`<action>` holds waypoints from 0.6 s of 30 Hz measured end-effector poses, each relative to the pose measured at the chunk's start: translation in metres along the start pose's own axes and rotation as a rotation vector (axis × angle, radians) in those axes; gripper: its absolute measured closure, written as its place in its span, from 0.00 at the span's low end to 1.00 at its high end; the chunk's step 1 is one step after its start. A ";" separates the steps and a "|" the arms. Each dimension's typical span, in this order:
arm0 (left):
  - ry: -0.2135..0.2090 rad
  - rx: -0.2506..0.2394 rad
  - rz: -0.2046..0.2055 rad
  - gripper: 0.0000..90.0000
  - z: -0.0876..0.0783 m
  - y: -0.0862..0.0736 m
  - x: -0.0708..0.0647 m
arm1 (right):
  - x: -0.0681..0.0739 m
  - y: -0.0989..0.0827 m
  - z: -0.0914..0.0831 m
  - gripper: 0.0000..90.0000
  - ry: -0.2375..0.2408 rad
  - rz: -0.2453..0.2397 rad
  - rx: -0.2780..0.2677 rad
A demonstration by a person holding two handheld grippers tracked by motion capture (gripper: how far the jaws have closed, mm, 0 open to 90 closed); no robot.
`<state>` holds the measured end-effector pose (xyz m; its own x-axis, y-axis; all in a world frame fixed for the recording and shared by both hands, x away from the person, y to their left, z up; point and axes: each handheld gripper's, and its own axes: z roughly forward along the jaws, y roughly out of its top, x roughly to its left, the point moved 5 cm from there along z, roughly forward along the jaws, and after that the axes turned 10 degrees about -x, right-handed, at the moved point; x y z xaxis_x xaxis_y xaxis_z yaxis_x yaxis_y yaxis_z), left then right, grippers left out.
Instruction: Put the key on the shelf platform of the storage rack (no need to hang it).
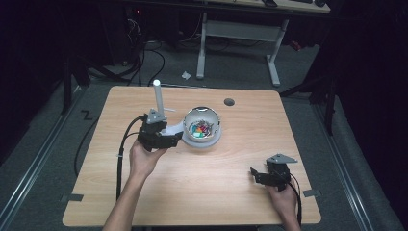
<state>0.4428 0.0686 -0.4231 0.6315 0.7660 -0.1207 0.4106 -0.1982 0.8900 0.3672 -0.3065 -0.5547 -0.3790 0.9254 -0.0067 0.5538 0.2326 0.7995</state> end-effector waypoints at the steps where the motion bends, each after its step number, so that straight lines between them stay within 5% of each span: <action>1: 0.004 0.000 0.003 0.33 -0.002 0.000 0.001 | 0.000 0.000 0.000 0.25 0.000 0.001 0.000; 18: 0.040 -0.006 -0.024 0.34 -0.027 -0.018 0.006 | 0.000 0.000 0.000 0.25 0.000 0.000 0.000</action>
<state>0.4214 0.0935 -0.4274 0.5948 0.7942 -0.1244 0.4211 -0.1761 0.8897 0.3672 -0.3065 -0.5547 -0.3789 0.9254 -0.0068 0.5538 0.2327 0.7995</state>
